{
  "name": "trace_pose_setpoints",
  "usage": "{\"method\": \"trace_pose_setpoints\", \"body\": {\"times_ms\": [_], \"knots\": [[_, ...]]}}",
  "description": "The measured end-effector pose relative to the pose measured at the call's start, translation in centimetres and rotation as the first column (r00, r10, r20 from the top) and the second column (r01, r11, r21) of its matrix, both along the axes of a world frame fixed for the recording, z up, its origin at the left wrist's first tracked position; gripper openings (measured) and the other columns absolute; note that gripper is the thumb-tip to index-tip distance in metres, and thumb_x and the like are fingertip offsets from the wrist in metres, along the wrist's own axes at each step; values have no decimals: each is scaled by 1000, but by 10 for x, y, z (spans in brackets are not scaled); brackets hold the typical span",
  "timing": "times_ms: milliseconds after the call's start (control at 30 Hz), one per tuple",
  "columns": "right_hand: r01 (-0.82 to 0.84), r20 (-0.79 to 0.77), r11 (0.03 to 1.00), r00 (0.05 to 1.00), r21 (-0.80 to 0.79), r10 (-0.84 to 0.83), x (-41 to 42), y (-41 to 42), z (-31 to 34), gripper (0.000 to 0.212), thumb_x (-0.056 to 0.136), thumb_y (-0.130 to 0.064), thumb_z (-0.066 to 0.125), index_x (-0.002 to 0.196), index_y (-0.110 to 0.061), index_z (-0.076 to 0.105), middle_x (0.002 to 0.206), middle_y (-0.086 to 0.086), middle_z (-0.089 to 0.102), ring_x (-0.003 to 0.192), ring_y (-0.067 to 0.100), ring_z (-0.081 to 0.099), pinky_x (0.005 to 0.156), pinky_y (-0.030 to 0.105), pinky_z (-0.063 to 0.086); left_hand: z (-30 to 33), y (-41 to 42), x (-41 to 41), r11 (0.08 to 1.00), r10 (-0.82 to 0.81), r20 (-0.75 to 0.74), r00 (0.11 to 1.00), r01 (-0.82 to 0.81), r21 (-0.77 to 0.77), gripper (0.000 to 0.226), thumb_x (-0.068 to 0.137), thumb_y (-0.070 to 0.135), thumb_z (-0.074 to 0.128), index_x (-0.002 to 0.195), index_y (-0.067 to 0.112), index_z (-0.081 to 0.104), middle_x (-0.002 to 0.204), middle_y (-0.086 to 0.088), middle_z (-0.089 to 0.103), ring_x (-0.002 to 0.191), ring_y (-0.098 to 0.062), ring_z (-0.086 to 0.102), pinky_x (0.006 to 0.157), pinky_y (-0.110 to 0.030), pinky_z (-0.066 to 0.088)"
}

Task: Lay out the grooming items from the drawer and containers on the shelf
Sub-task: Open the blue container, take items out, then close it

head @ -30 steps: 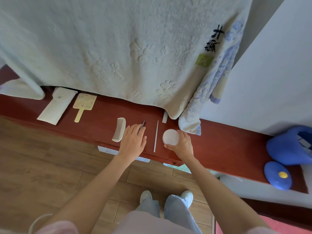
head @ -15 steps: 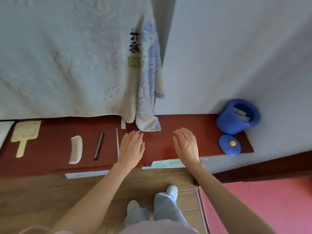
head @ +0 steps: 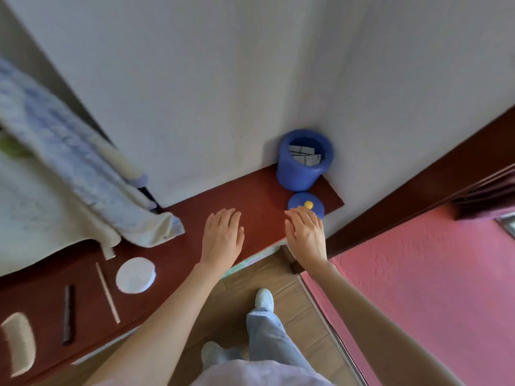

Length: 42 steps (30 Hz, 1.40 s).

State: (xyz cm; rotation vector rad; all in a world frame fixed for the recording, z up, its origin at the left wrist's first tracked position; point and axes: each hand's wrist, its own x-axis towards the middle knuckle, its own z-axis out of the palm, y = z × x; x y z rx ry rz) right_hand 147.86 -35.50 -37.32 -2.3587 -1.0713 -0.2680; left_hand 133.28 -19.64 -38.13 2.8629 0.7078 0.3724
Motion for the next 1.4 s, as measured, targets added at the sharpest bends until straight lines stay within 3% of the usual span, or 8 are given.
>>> {"method": "trace_pose_setpoints", "body": {"times_ms": [233, 433, 733, 1067, 1267, 1400], "knots": [[73, -31, 993, 997, -88, -76, 67, -12, -20, 30, 85, -23, 49, 100, -8, 70, 101, 4, 69, 100, 25, 62, 84, 38, 50, -6, 1, 79, 999, -52, 19, 998, 52, 16, 34, 90, 20, 58, 119, 4, 60, 119, -15, 62, 113, -30, 57, 97, -48, 46], [24, -78, 986, 996, -162, -37, 97, -12, -37, 27, 79, -23, 50, 92, -11, 71, 91, 2, 69, 84, 26, 65, 71, 33, 53, -8, 0, 118, 999, -49, 22, 999, 49, 0, 42, 92, 30, 42, 121, 4, 59, 119, -14, 62, 112, -30, 58, 96, -47, 46], [-24, -153, 978, 988, -208, -9, 107, -8, -42, 23, 70, -15, 65, 91, -10, 71, 83, 3, 67, 75, 28, 63, 64, 33, 55, 7, 12, 153, 997, -46, 19, 999, 47, -54, 50, 94, 38, 42, 126, 2, 55, 122, -15, 61, 113, -29, 57, 96, -44, 46], [106, -149, 993, 983, -45, -112, 86, -29, 12, 14, 73, -17, 71, 87, -18, 71, 87, -7, 67, 87, 16, 60, 62, 21, 50, 29, 28, 169, 979, -156, 16, 988, 157, -130, 79, 88, 63, 37, 137, 0, 43, 133, -18, 54, 120, -30, 54, 98, -40, 45], [174, -54, 983, 984, 64, -171, 84, -36, 60, 12, 81, -25, 67, 90, -18, 71, 92, -9, 68, 93, 9, 57, 64, 16, 47, 35, 36, 185, 955, -174, 45, 984, 179, -237, 84, 85, 56, 55, 144, 1, 32, 143, -18, 44, 129, -31, 45, 105, -43, 40], [205, -7, 972, 979, 112, -205, 100, -23, 83, 12, 81, -22, 68, 92, -16, 70, 92, -7, 67, 94, 8, 52, 70, 8, 36, 37, 41, 193, 947, -180, 32, 983, 182, -264, 86, 86, 54, 57, 146, 1, 28, 148, -17, 37, 134, -30, 39, 108, -42, 35]]}}
